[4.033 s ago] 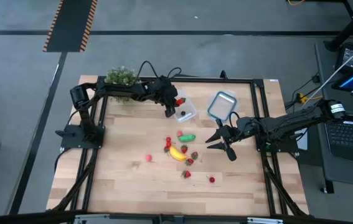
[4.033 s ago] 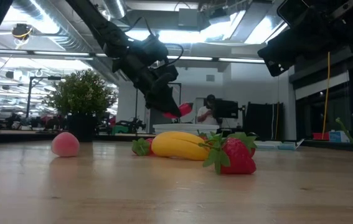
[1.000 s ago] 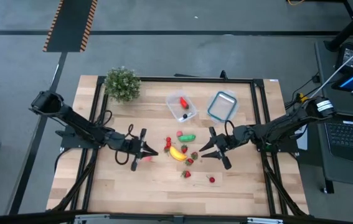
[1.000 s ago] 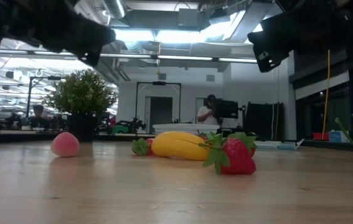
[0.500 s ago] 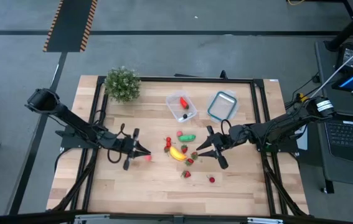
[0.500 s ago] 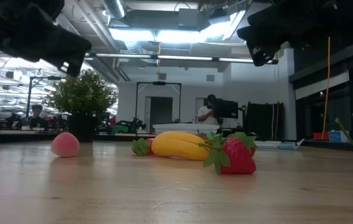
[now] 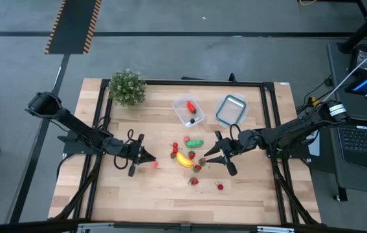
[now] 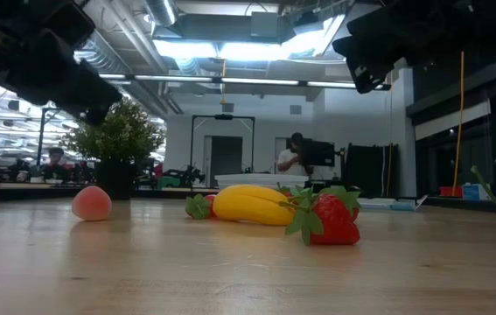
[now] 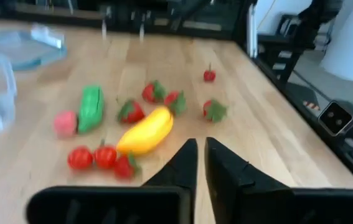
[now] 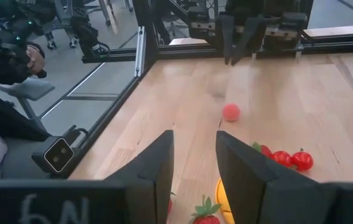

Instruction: Pick and placing Produce into tupperware

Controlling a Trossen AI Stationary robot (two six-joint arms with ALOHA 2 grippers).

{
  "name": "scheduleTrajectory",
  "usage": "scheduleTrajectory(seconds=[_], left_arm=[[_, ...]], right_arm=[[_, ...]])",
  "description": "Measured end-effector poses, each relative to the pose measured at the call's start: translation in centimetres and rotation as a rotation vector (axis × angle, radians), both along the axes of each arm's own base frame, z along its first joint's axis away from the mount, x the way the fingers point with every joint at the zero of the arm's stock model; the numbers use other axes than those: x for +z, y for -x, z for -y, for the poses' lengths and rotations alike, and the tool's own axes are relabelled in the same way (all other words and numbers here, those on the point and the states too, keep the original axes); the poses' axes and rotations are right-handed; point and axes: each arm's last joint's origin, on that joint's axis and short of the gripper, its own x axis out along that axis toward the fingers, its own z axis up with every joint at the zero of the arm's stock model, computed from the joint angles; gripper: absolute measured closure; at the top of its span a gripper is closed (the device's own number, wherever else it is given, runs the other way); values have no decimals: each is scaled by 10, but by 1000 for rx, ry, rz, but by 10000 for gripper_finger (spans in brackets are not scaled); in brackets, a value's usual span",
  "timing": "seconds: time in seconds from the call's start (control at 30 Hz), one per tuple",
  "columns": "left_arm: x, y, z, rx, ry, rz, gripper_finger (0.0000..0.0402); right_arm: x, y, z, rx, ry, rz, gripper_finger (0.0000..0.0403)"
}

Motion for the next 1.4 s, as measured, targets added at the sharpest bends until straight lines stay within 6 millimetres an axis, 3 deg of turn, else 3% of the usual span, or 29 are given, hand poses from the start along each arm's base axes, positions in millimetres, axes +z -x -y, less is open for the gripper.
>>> scheduleTrajectory(seconds=[0.27,0.47,0.67,0.83,1.4], left_arm=[[16,-16,7,19,-56,-190,282],[39,-27,13,-10,-104,-231,250],[56,-29,12,77,-140,-373,239],[67,-31,13,82,-144,-392,241],[67,-30,12,109,-109,-418,238]], right_arm=[[0,0,0,0,0,0,281],[-1,0,0,1,3,-5,281],[-1,0,0,2,9,-6,281],[-1,0,0,7,30,-7,281],[-7,2,0,8,45,-59,281]])
